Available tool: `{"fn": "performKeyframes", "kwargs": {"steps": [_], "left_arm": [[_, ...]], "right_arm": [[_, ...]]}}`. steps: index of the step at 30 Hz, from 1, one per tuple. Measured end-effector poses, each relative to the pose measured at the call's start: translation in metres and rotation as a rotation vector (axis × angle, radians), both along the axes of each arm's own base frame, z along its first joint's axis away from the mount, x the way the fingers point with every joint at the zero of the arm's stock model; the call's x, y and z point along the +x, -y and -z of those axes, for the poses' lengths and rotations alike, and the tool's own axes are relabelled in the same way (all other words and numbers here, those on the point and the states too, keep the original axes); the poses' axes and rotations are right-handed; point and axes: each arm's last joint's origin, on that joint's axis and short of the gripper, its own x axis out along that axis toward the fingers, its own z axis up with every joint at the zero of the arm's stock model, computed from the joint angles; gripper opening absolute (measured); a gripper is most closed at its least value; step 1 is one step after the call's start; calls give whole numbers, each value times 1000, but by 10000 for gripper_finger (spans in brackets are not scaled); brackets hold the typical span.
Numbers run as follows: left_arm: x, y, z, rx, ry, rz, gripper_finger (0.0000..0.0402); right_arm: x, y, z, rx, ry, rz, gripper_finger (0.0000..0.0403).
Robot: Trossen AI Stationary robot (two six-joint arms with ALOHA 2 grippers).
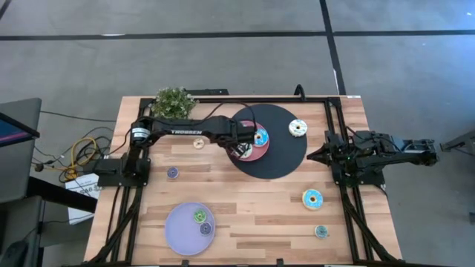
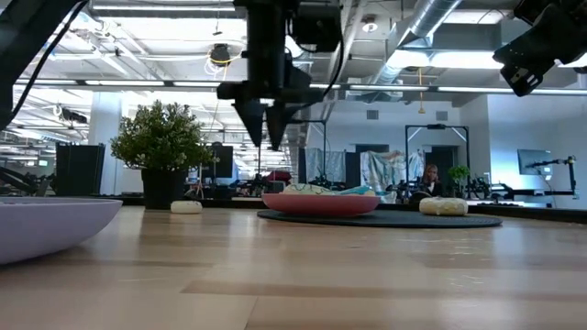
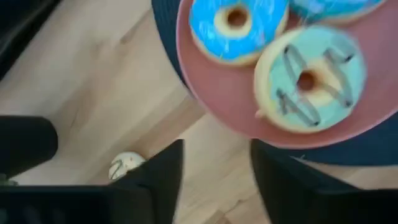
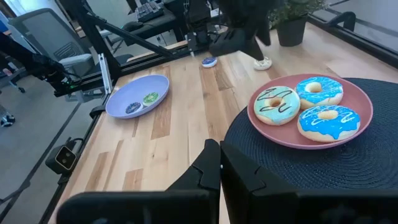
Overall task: Pick & Place donuts
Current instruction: Put the small white donut on the purple plate
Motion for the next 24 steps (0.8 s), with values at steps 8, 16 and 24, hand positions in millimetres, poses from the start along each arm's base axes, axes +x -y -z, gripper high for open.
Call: {"fn": "performKeyframes", "kwargs": {"steps": [8,16,24], "left_arm": [[-18,27,-1,-17,80,55,11],[-86,35,-6,-2,311,-131,2],[-109,34,5,26,410,-297,62]], "right_arm": [[0,0,0,0,0,0,0],[0,0,0,-3,1,10,0],[0,1,0,-8,1,28,0]]}}
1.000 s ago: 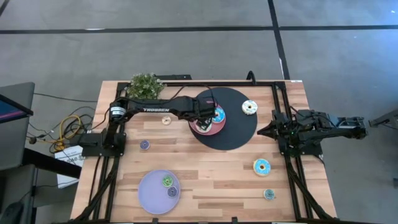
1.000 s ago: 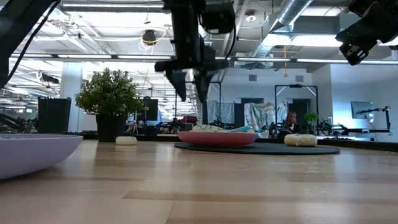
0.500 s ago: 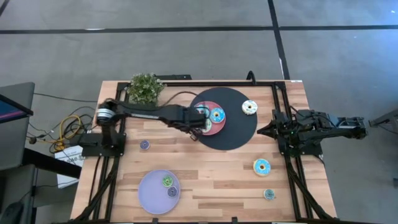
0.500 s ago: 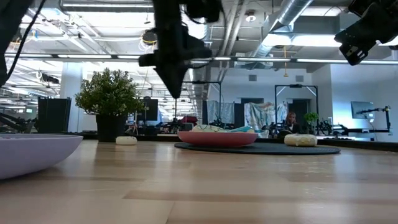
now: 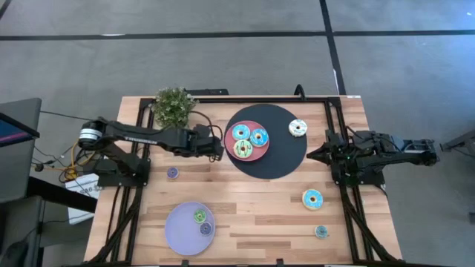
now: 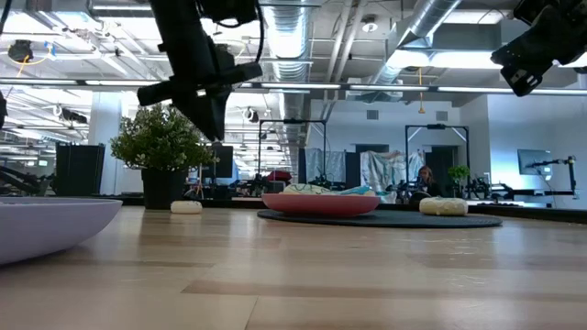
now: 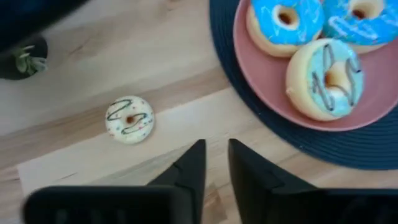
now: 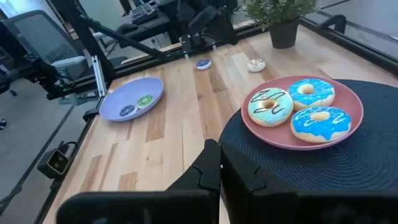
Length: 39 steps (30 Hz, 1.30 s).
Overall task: Pick & Place donuts
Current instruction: Put the small white donut on the purple plate
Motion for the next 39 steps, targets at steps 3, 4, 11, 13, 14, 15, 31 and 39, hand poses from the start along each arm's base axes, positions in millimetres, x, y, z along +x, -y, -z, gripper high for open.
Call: {"fn": "performKeyframes", "kwargs": {"steps": [3,4,11,13,14,15,31,39], "left_arm": [[3,-2,10,-4,-29,-15,109],[4,-4,13,-7,-42,-20,126],[11,-16,33,-105,-66,-110,242],[12,-18,39,-113,-88,-120,271],[13,-20,41,-107,-97,-129,285],[13,-21,43,-96,-102,-144,297],[0,-34,47,-13,-151,-383,352],[5,-43,72,-85,-231,-410,352]], "right_arm": [[0,0,0,0,0,0,0],[0,0,0,0,2,0,0],[0,1,0,23,-1,36,0],[0,1,0,23,-1,35,0],[0,1,0,23,-1,35,0],[0,1,0,23,-1,36,0],[0,1,0,25,-1,36,0],[0,1,0,24,-2,36,0]]}}
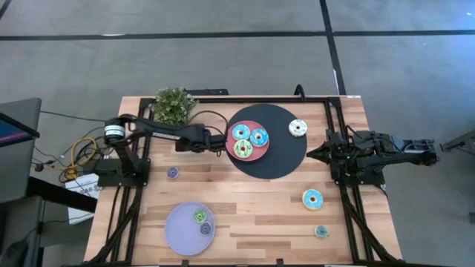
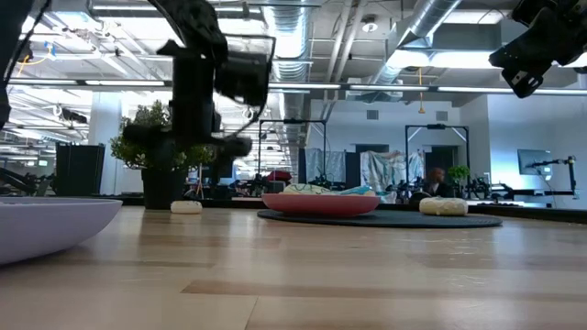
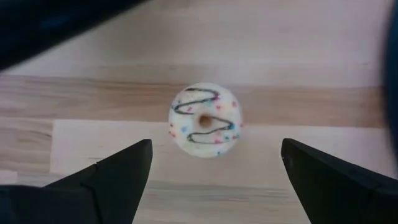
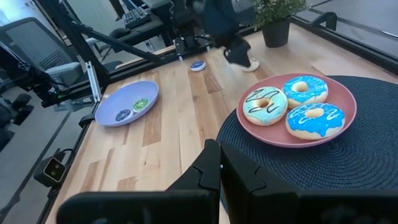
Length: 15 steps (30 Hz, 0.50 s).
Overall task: Pick & Place donuts
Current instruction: Put the small white donut on the purple plate
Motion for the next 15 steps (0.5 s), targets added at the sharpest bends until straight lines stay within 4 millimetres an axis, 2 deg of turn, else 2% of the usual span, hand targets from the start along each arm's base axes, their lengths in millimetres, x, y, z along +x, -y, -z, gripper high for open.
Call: {"fn": "performKeyframes", "kwargs": {"steps": [10,15], "left_arm": [[5,-2,30,3,-84,-43,351],[10,-4,34,16,-55,-33,333]], "right_arm": [[0,0,0,0,-2,-1,0],[0,0,0,0,-2,0,0]]}}
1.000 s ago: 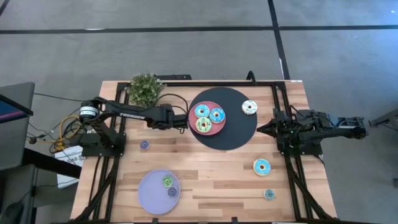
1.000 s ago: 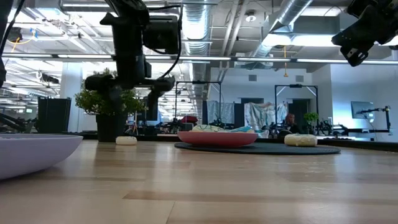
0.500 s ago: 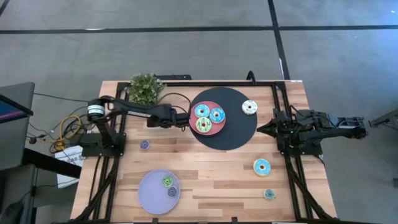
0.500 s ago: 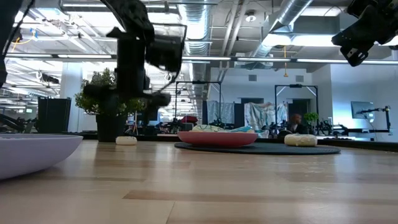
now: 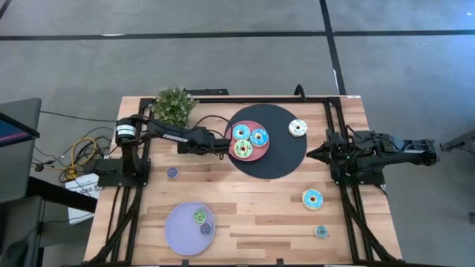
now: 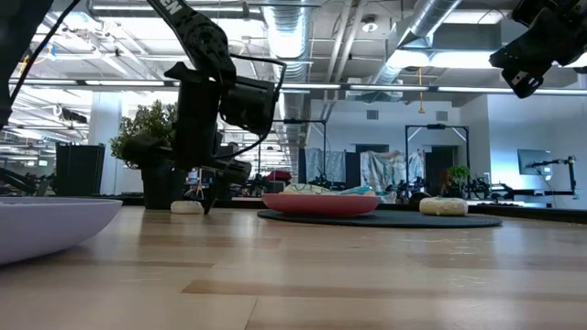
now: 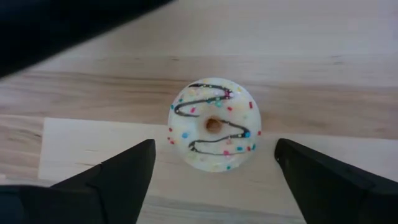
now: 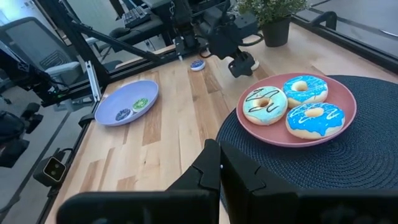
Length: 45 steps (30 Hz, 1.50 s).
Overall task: Pick & Place donuts
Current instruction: Put the small white donut on the purple plate
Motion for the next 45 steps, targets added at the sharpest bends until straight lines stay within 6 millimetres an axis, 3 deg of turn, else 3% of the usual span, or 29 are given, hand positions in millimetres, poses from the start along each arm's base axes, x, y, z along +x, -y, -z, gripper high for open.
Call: {"fn": "performKeyframes", "kwargs": {"steps": [16,34,45], "left_arm": [[0,-7,1,-18,-8,27,233],[0,-6,2,-38,-19,46,185],[7,11,-8,-77,-55,98,174]], "right_arm": [[0,0,0,-1,-1,-1,0],[0,0,0,0,-1,-1,0],[0,0,0,0,-1,-4,0]]}}
